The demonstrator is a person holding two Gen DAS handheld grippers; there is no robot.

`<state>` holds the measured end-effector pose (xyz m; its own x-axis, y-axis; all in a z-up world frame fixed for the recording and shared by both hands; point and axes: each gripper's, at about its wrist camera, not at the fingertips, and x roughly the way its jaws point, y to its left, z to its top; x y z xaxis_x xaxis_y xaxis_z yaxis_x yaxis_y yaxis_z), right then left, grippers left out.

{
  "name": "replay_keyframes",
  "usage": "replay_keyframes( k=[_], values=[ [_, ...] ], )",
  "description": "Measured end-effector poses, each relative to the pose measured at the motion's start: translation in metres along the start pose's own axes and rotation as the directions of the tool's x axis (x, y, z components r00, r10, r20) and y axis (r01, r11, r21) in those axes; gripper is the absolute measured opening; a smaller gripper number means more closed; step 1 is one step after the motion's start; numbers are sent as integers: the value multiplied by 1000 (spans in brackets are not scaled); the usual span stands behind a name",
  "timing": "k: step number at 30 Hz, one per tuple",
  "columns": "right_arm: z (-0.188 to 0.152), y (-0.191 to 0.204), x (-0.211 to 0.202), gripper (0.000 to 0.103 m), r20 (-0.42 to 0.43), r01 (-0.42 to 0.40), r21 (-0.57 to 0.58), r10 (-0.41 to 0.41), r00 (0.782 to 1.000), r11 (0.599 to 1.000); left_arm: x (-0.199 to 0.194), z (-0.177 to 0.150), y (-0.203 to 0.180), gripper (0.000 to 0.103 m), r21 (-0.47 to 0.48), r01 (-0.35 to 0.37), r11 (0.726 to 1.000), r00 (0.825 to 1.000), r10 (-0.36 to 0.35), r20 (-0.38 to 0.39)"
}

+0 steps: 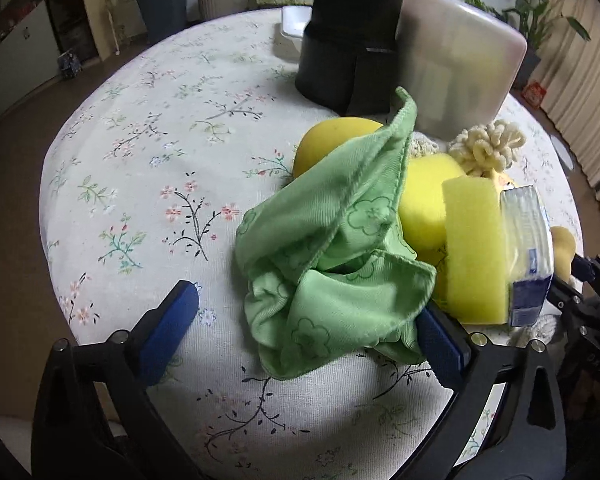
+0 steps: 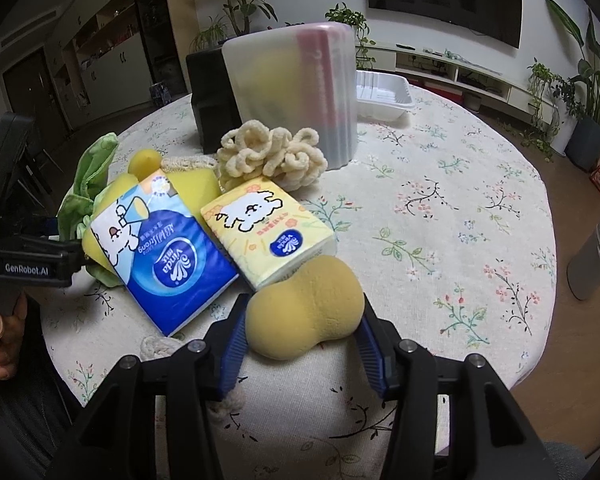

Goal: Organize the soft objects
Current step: 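Grasp the green cloth with the left tool while the right tool grasps the peanut-shaped sponge, then carry the green cloth and peanut sponge to the white tray and release both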

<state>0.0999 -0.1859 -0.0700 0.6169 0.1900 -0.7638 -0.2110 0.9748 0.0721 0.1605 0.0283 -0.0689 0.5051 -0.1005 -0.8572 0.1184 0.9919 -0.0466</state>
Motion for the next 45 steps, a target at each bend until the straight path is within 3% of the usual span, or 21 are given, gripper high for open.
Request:
replay_keyframes(
  k=[3,8,13,14,15,18,24,34,45],
  values=[
    [-1,1,0,52,5,2,0,-2,1000,1000,-4,-7,-2,103,-13,-10,1000,999,11,36],
    [-1,2,0,52,9,7,-3,-7,1000,1000,-6,-5,-8,103,25,-26,999,1000,26,-5],
    [-2,3,0,52,12,17,-13,-17,1000,1000,-10,-5,-11,101,25,-32,999,999,32,12],
    [-2,4,0,52,13,19,-14,-19,1000,1000,-11,-5,-12,97,34,-33,999,999,33,18],
    [-2,4,0,51,13,20,-15,-20,1000,1000,-11,-3,-14,80,43,-31,999,999,30,24],
    [-2,4,0,50,13,21,-14,-21,1000,1000,-9,1,-16,57,56,-17,998,999,15,43],
    [-2,5,-1,45,19,10,-11,-10,1000,1000,-13,4,0,40,-13,27,1000,998,-27,65],
    [1,6,-14,42,48,-25,4,25,999,1000,-40,-2,7,35,-46,67,997,989,-61,137],
    [11,-17,-40,42,70,5,62,-10,998,998,-70,-1,32,35,-42,80,996,982,-71,178]
  ],
)
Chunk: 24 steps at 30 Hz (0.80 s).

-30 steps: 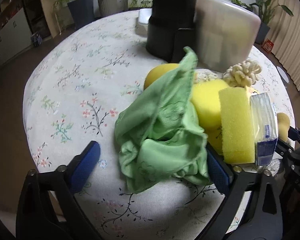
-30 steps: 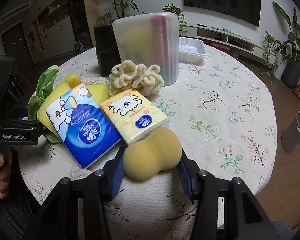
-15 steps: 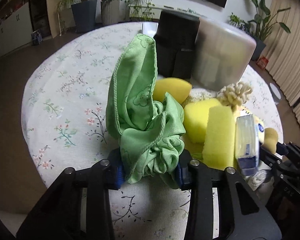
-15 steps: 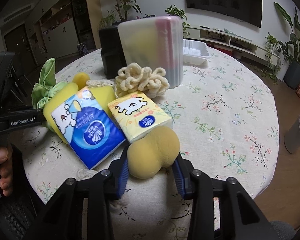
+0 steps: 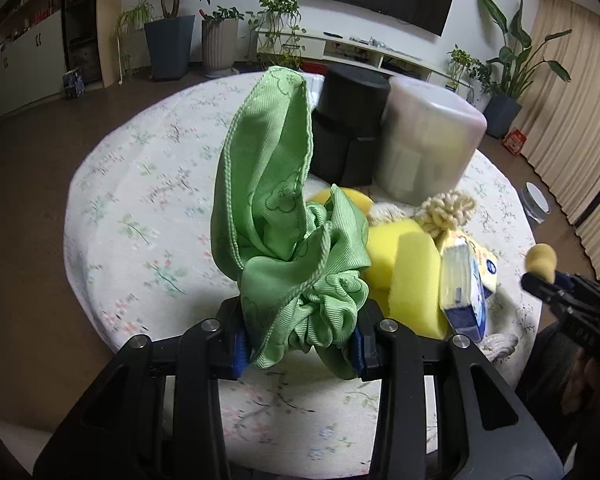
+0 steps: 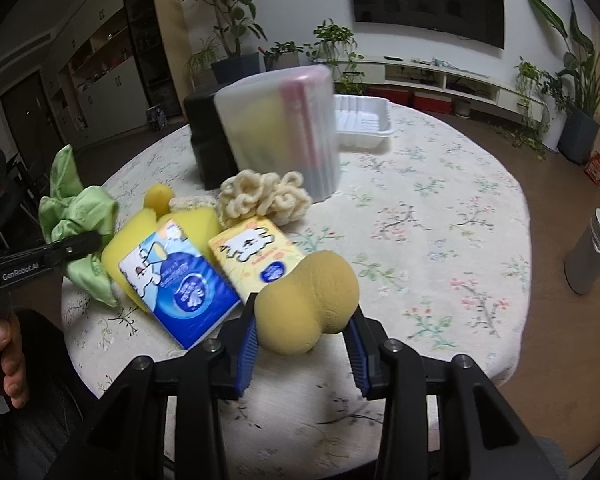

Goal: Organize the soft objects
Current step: 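Carry the green cloth and peanut sponge to the white tray and release both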

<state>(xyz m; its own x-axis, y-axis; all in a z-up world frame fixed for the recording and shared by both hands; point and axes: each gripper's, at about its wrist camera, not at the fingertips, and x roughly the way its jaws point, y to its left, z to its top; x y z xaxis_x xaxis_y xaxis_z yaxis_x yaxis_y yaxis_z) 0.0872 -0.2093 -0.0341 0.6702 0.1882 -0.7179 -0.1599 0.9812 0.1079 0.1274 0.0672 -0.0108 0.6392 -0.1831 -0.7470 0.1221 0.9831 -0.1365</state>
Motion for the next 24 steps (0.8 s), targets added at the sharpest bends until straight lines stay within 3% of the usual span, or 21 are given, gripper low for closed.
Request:
replay_keyframes(
  k=[10,17,24],
  values=[
    [32,-58,-10,42,11,105,56,-106,994,993,2,31,26,35,-9,-11,1000,1000,11,7],
    [81,-108,-6,42,49,189,83,-193,980,979,24,96,61,35,-6,-29,1000,999,29,26],
    [144,-157,27,43,38,218,125,-224,974,968,59,171,59,35,56,-15,998,999,12,51]
  ],
)
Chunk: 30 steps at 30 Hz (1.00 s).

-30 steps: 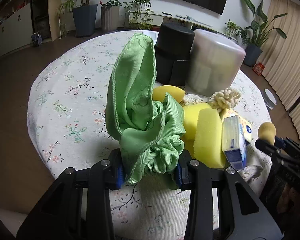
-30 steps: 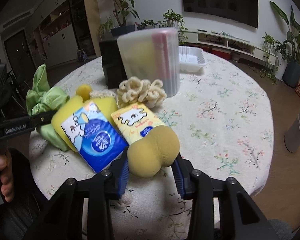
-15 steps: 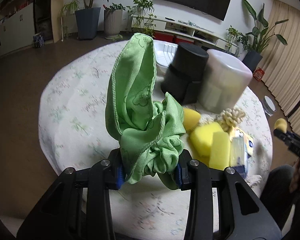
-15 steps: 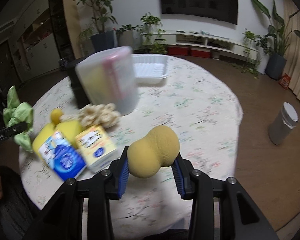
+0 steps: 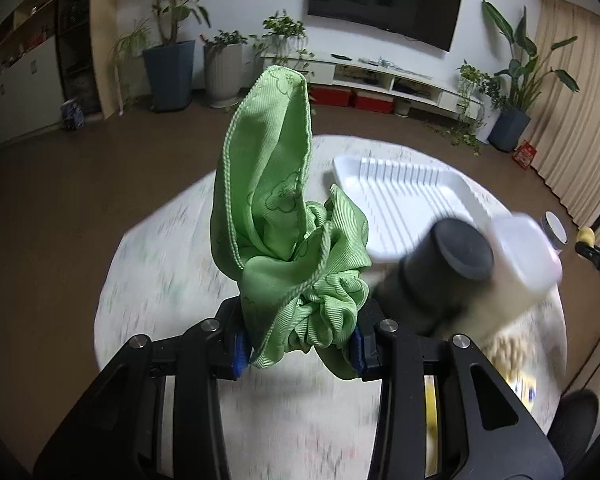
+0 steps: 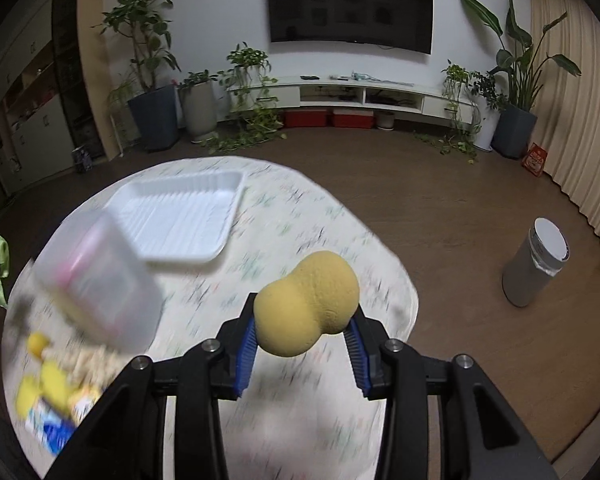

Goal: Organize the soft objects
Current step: 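Carry the green cloth and peanut sponge to the white tray and release both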

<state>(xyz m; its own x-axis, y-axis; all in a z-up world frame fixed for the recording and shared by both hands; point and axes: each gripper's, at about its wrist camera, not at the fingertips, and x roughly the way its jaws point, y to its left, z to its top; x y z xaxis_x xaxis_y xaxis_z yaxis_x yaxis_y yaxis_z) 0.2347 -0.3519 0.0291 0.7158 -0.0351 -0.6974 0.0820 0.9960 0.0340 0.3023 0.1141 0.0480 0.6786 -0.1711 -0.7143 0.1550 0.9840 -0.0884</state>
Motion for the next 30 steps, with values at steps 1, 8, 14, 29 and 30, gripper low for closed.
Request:
replay_keyframes(
  k=[1,8,14,29,30],
  values=[
    [11,-1,7,43,-1,-3,2,3,1000,1000,10,14,-2,35,15,5,1000,1000,-5,2],
    [70,28,60,43,-16,-46,-89,45,999,995,67,76,-23,35,123,45,991,999,-41,-29],
    [94,77,110,44,-90,-177,-205,161,983,963,121,106,-53,36,259,127,957,989,-103,-106],
    [93,146,194,48,-261,-273,-406,176,949,872,215,107,-94,47,352,245,903,942,-136,-306],
    [92,144,196,48,-265,-273,-402,175,948,874,216,106,-94,48,348,249,904,940,-140,-311]
  ],
)
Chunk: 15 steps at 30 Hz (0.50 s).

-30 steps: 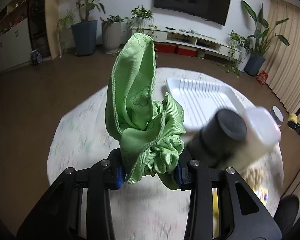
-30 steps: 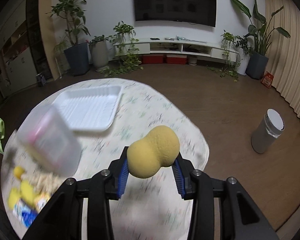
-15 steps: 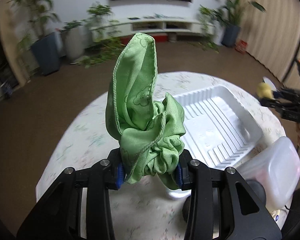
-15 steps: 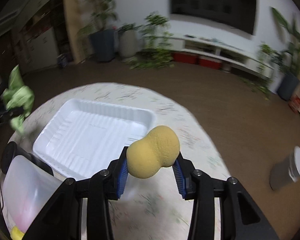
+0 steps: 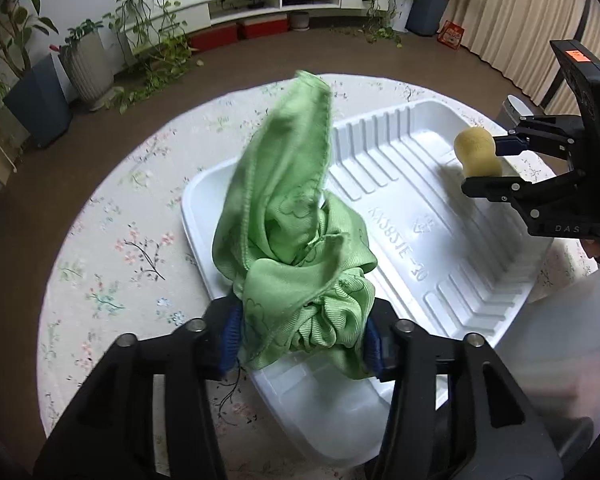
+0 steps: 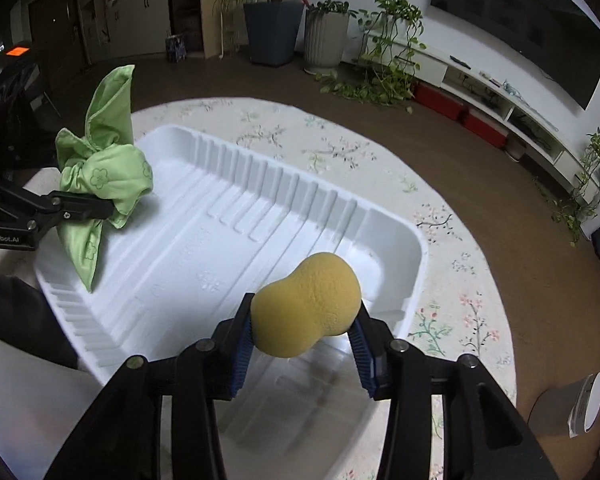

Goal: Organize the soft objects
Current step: 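Carry the green cloth and peanut sponge to the white tray and release both, then move both tools back toward the remaining items on the table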

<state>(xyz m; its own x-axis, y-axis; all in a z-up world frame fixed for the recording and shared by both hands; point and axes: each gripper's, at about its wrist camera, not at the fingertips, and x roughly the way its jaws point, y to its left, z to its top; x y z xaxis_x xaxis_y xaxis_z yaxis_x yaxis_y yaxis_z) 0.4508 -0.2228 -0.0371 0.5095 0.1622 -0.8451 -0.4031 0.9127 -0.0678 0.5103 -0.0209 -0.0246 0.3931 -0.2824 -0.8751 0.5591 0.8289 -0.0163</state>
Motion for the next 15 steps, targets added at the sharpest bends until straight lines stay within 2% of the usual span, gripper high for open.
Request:
replay_keyframes(
  k=[4,7,15],
  values=[
    [-4,-7,6,53,-7,-3,20,3,1000,1000,4,-6,1,56,-24,29,999,1000,-29,-4],
    [-5,-6,8,55,1,-5,19,5,1000,1000,4,-8,-3,66,-37,53,998,999,-53,0],
    [-3,-7,2,66,32,-13,17,12,999,1000,-5,-16,2,69,-83,80,993,996,-77,40]
  ],
)
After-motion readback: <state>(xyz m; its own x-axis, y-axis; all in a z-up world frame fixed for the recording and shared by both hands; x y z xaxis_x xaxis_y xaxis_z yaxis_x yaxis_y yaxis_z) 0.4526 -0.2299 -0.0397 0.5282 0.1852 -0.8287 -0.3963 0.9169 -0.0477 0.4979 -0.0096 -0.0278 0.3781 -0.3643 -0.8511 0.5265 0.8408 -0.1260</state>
